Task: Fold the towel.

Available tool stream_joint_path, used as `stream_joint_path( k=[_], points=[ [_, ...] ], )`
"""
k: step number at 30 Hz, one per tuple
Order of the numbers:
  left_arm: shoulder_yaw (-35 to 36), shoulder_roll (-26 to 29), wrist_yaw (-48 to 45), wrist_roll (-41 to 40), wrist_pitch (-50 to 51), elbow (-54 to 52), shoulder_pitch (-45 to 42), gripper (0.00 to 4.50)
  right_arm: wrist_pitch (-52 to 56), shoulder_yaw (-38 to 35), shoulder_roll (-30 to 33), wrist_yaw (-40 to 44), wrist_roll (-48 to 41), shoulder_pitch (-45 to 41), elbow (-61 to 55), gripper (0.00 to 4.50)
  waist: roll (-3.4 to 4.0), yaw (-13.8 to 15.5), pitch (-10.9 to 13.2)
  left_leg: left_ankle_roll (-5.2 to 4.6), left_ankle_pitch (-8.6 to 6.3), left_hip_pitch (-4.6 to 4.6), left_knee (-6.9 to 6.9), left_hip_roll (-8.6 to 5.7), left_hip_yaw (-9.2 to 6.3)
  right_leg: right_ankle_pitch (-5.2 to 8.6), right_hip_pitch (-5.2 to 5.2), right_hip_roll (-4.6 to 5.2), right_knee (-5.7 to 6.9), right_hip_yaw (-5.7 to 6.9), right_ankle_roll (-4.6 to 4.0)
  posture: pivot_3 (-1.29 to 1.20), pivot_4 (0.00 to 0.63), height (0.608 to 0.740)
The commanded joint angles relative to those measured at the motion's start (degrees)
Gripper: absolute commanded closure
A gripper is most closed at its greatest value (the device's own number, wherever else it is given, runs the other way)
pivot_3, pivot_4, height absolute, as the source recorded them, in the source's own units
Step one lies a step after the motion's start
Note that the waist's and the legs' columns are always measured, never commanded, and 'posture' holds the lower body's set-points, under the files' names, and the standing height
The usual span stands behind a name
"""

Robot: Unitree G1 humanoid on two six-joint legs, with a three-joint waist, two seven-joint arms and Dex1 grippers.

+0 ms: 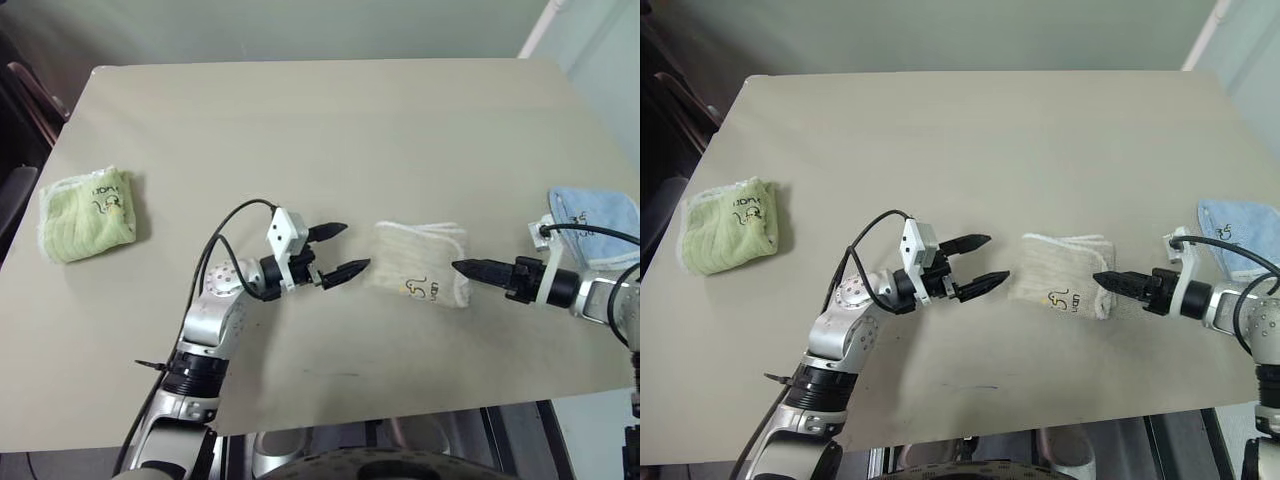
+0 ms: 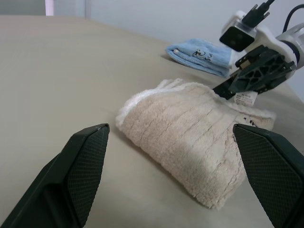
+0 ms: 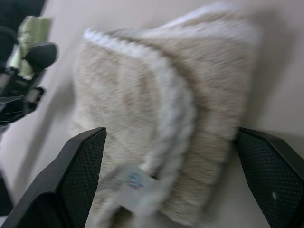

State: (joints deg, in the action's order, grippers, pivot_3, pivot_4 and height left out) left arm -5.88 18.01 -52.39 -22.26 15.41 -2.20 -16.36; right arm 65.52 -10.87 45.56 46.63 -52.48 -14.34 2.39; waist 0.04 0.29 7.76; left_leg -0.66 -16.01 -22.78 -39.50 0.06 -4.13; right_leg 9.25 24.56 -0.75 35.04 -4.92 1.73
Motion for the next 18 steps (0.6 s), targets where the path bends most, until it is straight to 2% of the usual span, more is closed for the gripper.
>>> stream_joint_path(
  k=[1, 6, 9, 18],
  points=[
    [0.2, 0.2, 0.6, -0.5, -0.1, -2.6, 0.4, 0.00, 1.4, 2.2, -0.4, 2.9, 0.2, -1.0, -0.4, 0.04, 0.00, 0.0, 0.0, 0.00, 0.01, 0.01, 0.00, 0.00, -0.01, -0.04, -0.02, -0.01, 0.00, 0.00, -0.01, 0.00, 0.150, 0.740],
    [0.3, 0.2, 1.3, -0.1, -0.7, -2.2, 0.3, 0.00, 1.1, 4.8, -0.8, 5.4, 2.3, -2.3, 1.0, 0.04, -0.01, -0.1, 0.0, 0.03, 0.07, 0.03, -0.08, 0.00, -0.01, -0.16, -0.04, -0.01, 0.00, 0.00, -0.06, 0.00, 0.150, 0.740],
    [0.3, 0.3, 1.7, 0.2, -1.1, -1.8, 0.1, 0.00, 0.9, 5.0, -0.9, 6.5, 3.3, -3.1, 2.2, 0.56, 0.00, -0.1, 0.0, 0.04, 0.09, 0.05, -0.09, 0.00, -0.02, -0.17, -0.06, -0.02, 0.01, 0.00, -0.08, 0.00, 0.150, 0.740],
    [-0.5, -0.6, 3.5, 1.3, -0.8, -1.9, -0.9, 0.00, 0.1, 2.4, -2.9, 5.1, 5.2, -4.5, 5.3, 3.69, 0.00, -0.1, 0.0, 0.08, 0.11, 0.04, -0.08, 0.00, -0.01, -0.15, -0.05, 0.00, -0.02, 0.00, -0.08, 0.00, 0.150, 0.740]
  ],
)
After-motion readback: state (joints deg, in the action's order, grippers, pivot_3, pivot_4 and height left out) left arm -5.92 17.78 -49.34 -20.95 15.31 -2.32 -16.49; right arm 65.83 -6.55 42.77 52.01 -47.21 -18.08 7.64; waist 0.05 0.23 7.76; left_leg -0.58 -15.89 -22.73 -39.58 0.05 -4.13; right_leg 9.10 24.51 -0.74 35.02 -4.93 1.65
